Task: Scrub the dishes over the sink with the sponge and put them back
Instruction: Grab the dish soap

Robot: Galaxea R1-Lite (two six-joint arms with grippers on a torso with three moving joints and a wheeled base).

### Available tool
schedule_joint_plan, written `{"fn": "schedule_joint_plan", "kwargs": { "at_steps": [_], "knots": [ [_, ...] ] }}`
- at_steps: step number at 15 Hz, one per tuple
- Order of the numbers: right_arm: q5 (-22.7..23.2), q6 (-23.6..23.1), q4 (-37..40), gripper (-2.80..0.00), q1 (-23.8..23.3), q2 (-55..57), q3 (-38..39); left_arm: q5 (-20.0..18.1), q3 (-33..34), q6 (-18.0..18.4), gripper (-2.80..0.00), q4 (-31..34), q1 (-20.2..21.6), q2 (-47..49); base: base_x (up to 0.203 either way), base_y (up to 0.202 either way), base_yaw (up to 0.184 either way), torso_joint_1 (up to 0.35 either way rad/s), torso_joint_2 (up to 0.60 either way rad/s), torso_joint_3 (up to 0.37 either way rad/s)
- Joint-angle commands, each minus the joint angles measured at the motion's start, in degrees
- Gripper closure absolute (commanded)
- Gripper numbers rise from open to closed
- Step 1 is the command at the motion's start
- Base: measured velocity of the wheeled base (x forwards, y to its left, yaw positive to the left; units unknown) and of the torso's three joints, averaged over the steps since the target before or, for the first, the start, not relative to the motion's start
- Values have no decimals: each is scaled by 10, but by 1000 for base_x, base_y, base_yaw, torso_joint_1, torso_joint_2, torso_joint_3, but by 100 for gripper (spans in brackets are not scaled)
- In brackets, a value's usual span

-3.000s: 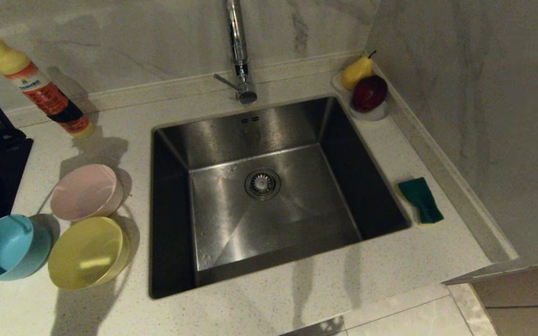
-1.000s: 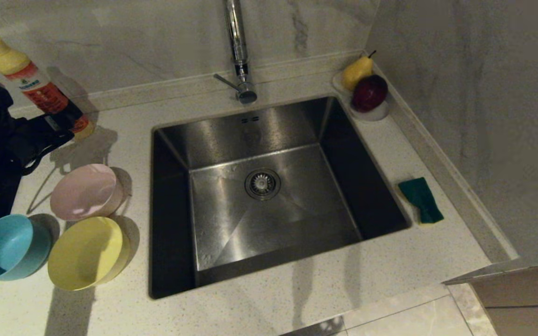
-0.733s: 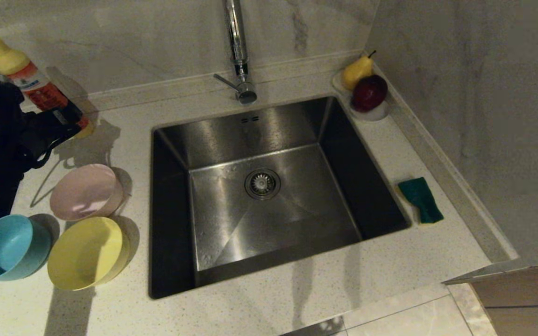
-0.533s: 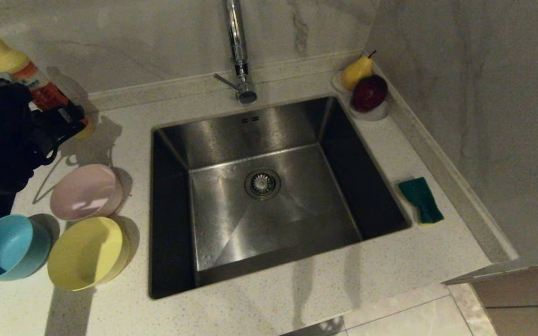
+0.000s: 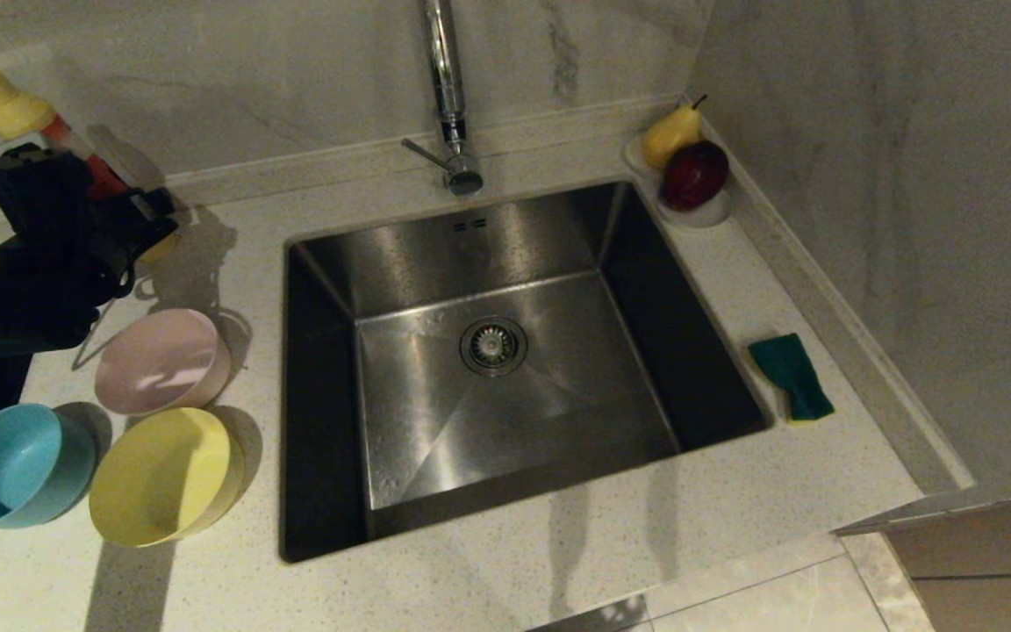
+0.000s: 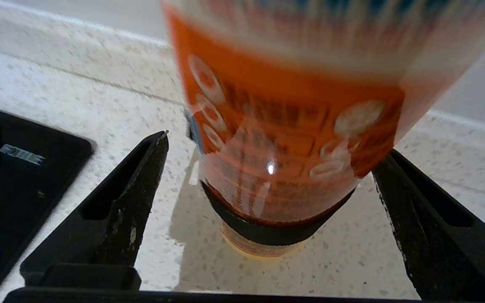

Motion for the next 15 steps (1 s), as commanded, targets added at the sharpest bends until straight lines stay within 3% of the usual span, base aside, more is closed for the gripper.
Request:
{"fn": "schedule_joint_plan", "kwargs": {
  "at_steps": [1, 13, 14, 15],
  "knots": [
    [0, 0, 0, 0, 0, 0, 0, 3, -25, 1, -280, -3, -3, 25, 0, 0, 0, 0, 0, 0],
    [0, 0, 0, 0, 0, 0, 0, 21, -69, 2, -280, -11, -4, 62, 0, 0, 0, 0, 0, 0],
    [0, 0, 0, 0, 0, 0, 0, 21, -69, 3, 0, -11, -5, 66, 0, 0, 0, 0, 0, 0],
    [0, 0, 0, 0, 0, 0, 0, 21, -69, 4, 0, -12, -6, 68, 0, 0, 0, 0, 0, 0]
  ]
}}
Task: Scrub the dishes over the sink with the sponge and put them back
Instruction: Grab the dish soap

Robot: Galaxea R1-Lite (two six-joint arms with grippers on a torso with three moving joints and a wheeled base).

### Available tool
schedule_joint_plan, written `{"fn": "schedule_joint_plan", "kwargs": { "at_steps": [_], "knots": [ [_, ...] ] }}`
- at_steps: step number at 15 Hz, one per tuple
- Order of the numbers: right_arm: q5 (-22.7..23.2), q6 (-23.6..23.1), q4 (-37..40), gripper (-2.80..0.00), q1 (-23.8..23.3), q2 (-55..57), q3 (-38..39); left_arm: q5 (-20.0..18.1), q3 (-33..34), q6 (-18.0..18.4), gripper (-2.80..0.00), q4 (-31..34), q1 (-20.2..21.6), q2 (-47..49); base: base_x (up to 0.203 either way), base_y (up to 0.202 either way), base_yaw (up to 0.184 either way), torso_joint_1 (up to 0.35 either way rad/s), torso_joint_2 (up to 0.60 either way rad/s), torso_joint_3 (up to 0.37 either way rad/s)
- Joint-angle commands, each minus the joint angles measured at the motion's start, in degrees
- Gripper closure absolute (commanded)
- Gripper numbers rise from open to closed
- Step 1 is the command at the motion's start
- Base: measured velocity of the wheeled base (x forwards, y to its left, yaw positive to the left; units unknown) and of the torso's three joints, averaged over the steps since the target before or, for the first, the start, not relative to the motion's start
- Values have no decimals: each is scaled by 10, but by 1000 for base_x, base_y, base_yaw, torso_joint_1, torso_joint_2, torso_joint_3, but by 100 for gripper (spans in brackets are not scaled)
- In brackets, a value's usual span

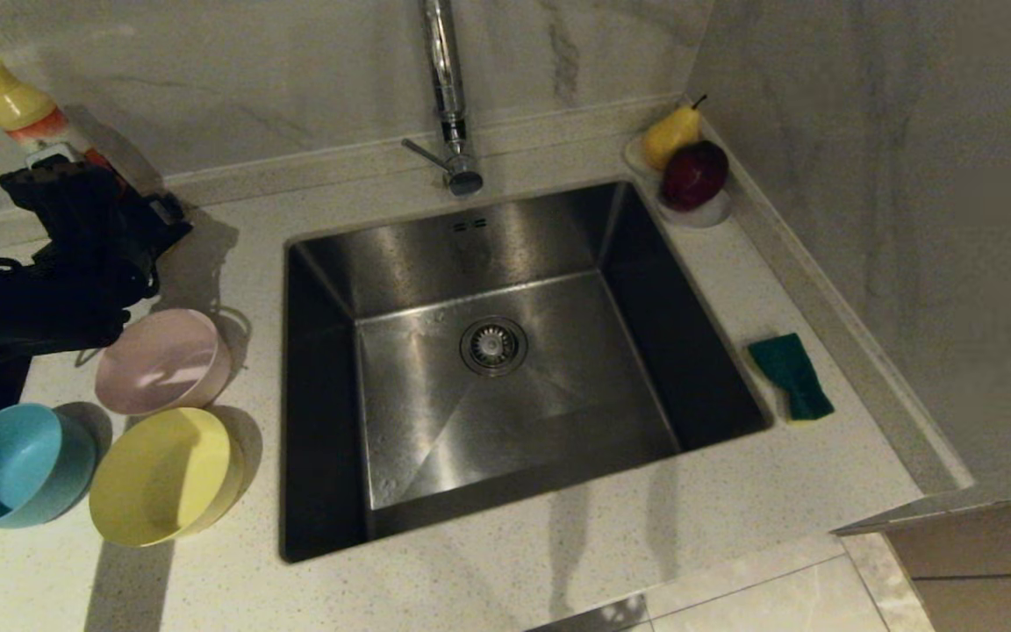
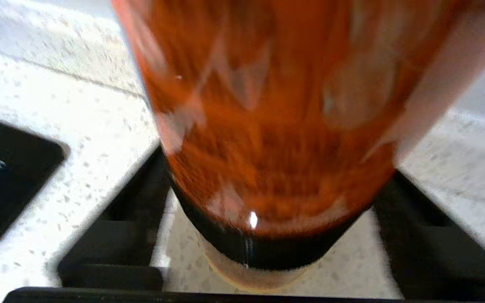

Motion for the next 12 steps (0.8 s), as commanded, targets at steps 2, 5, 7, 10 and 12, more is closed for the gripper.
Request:
{"fn": "schedule_joint_plan", "kwargs": {
  "at_steps": [2, 5, 7, 10, 12],
  "knots": [
    [0, 0, 0, 0, 0, 0, 0, 3, -13, 0, 0, -3, -1, 12, 0, 0, 0, 0, 0, 0],
    [0, 0, 0, 0, 0, 0, 0, 3, -30, -2, 0, -4, -1, 14, 0, 0, 0, 0, 0, 0],
    [0, 0, 0, 0, 0, 0, 0, 3, -39, -2, 0, -3, -1, 15, 0, 0, 0, 0, 0, 0],
    [0, 0, 0, 0, 0, 0, 0, 8, -43, -7, 0, -4, -1, -2, 0, 0, 0, 0, 0, 0],
    [0, 0, 0, 0, 0, 0, 0, 17, -40, -10, 0, 9, -2, -39, 0, 0, 0, 0, 0, 0]
  ]
}}
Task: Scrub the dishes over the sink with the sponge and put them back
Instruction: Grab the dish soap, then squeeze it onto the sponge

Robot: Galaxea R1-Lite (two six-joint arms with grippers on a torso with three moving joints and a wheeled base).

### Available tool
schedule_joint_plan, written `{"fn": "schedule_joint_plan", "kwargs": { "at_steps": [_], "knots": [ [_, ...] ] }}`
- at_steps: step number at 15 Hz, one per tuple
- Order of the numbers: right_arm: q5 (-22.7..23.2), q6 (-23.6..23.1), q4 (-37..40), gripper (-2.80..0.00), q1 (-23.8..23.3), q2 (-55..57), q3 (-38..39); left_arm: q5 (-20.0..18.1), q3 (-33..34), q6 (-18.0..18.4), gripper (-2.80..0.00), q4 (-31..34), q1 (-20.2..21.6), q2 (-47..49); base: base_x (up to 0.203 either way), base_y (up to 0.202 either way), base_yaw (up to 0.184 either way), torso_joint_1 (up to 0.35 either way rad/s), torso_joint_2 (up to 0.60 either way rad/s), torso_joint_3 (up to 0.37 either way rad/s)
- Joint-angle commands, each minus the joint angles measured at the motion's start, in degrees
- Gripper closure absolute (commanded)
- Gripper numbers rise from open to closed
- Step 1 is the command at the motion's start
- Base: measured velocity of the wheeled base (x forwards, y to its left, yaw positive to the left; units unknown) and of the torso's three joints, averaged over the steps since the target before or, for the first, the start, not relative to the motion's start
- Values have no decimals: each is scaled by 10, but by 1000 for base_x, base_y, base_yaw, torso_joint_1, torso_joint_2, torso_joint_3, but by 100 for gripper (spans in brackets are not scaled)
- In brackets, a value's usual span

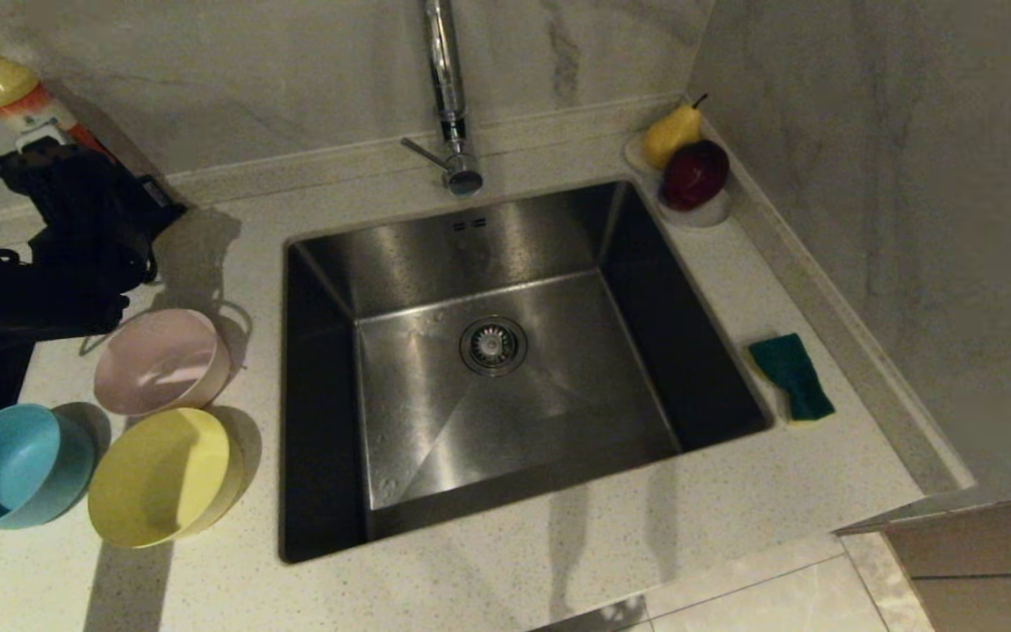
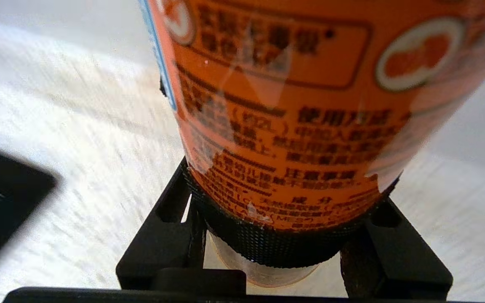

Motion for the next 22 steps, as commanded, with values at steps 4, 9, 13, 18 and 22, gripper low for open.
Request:
{"fn": "schedule_joint_plan", "kwargs": {
  "at_steps": [4, 9, 13, 18, 22],
  "knots": [
    [0, 0, 0, 0, 0, 0, 0, 16, 9, -14, 0, 79, -12, -131, 0, 0, 0, 0, 0, 0],
    [0, -1, 0, 0, 0, 0, 0, 16, 25, 24, 0, 212, -30, -287, 0, 0, 0, 0, 0, 0],
    [0, 0, 0, 0, 0, 0, 0, -14, 72, 129, 0, 234, -62, -410, 0, 0, 0, 0, 0, 0],
    [0, 0, 0, 0, 0, 0, 0, -77, 201, 271, 0, 250, -154, -569, 0, 0, 0, 0, 0, 0],
    [0, 0, 0, 0, 0, 0, 0, -114, 270, 339, 0, 270, -199, -642, 0, 0, 0, 0, 0, 0]
  ]
}}
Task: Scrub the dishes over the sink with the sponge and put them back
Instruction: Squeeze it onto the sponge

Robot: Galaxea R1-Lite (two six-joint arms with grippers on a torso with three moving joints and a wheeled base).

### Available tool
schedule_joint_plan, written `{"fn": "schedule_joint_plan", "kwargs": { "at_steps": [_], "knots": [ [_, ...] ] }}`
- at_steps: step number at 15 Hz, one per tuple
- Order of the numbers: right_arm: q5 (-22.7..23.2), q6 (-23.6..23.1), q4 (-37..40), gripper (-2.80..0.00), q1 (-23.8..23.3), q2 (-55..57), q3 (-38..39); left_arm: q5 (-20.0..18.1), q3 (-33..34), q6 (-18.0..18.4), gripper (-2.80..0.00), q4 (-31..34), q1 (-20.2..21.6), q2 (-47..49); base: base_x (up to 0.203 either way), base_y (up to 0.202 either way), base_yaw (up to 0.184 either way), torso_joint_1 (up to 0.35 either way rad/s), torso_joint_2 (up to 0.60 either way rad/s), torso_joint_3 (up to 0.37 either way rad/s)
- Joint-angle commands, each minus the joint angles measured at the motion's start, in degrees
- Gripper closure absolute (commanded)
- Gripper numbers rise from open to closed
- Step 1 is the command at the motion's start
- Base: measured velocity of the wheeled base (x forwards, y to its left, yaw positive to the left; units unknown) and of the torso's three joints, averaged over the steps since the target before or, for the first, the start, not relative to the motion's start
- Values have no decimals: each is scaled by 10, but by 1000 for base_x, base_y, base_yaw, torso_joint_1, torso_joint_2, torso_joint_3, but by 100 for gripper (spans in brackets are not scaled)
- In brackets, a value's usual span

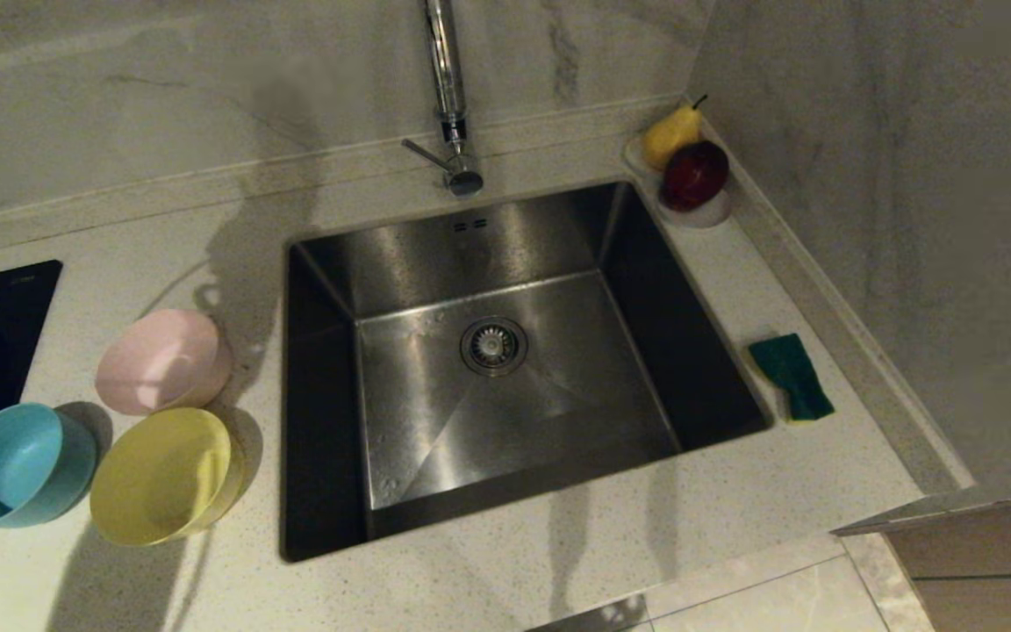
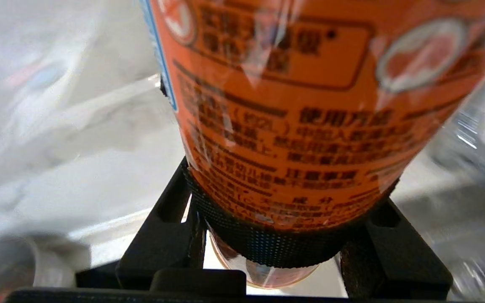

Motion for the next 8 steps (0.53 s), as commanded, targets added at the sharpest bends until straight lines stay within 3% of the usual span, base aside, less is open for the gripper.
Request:
{"fn": "schedule_joint_plan", "kwargs": {
  "at_steps": [1, 5, 8],
  "knots": [
    [0, 0, 0, 0, 0, 0, 0, -9, 25, 16, 0, 18, -42, -54, 0, 0, 0, 0, 0, 0],
    [0, 0, 0, 0, 0, 0, 0, -4, 20, 72, 0, 54, -91, -50, 0, 0, 0, 0, 0, 0],
    [0, 0, 0, 0, 0, 0, 0, 28, 5, 109, 0, 52, -166, -7, 0, 0, 0, 0, 0, 0]
  ]
}}
